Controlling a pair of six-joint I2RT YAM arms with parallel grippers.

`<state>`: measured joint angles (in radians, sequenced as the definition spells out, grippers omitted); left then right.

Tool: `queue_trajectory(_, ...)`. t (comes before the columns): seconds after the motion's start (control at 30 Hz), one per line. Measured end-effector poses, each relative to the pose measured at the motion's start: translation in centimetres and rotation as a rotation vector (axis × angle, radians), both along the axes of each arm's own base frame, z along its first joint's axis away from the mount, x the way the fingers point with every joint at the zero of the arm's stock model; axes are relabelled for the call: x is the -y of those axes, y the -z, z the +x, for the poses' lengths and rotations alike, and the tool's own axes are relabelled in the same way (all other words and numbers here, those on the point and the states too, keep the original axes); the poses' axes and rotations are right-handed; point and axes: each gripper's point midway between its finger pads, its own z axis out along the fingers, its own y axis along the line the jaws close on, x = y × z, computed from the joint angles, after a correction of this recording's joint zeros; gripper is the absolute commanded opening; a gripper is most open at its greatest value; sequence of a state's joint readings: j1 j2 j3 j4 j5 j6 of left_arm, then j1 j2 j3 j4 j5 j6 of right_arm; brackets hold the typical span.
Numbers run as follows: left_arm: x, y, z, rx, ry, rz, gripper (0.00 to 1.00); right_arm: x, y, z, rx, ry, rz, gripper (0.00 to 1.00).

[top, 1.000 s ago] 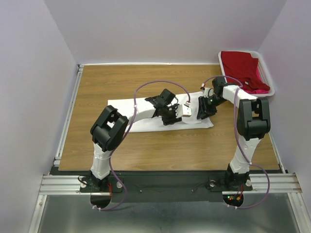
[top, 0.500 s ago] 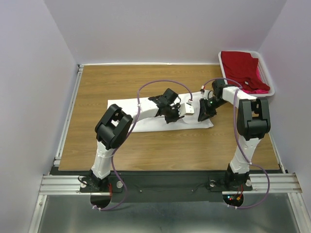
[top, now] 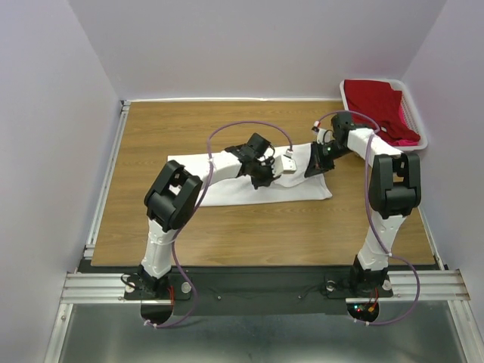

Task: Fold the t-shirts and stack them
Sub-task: Fold the tshirt

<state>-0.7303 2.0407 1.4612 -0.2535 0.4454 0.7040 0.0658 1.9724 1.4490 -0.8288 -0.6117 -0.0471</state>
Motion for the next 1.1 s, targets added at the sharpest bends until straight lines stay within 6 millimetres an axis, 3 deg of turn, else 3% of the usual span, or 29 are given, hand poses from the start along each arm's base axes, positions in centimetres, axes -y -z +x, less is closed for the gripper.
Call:
queue_trajectory(0.17, -1.6, -1.7, 2.4, -0.033, -0.068, -0.035, 0.00, -0.6, -1.7, 2.0, 0.047, 0.011, 0.032, 0.05)
queue_trajectory(0.27, -1.4, -4.3, 5.0, -0.019, -0.105, -0.099, 0.08, -0.8, -1.8, 3.0, 0.039, 0.030, 0.046, 0.26)
queue_trajectory(0.33, -1.1, -6.2, 7.1, -0.006, -0.132, -0.155, 0.25, -0.9, -1.6, 3.5, 0.027, 0.042, 0.058, 0.45)
queue_trajectory(0.57, -3.3, -6.3, 11.1, -0.072, -0.268, -0.217, 0.29, -0.2, -1.1, 5.8, 0.001, 0.101, 0.099, 0.53)
queue_trajectory(0.7, -5.0, -5.8, 12.0, -0.111, -0.336, -0.237, 0.29, 0.3, -2.2, 7.1, 0.038, 0.120, 0.113, 0.48)
queue_trajectory(0.77, -6.1, -5.2, 11.8, -0.125, -0.362, -0.235, 0.27, 0.5, -2.6, 7.4, 0.055, 0.122, 0.116, 0.39)
queue_trajectory(0.8, -6.5, -4.9, 11.4, -0.138, -0.368, -0.230, 0.26, 0.6, -2.7, 7.3, 0.058, 0.121, 0.119, 0.28)
queue_trajectory(0.87, -7.0, -4.5, 10.0, -0.172, -0.367, -0.222, 0.23, 0.5, -2.9, 6.4, 0.053, 0.114, 0.124, 0.15)
queue_trajectory(0.97, -6.7, -4.6, 8.0, -0.187, -0.341, -0.215, 0.23, 0.5, -2.8, 4.7, 0.041, 0.104, 0.122, 0.05)
queue_trajectory(1.1, -4.7, -4.9, 4.9, -0.188, -0.273, -0.205, 0.23, 0.7, -1.6, 1.7, -0.011, 0.099, 0.106, 0.02)
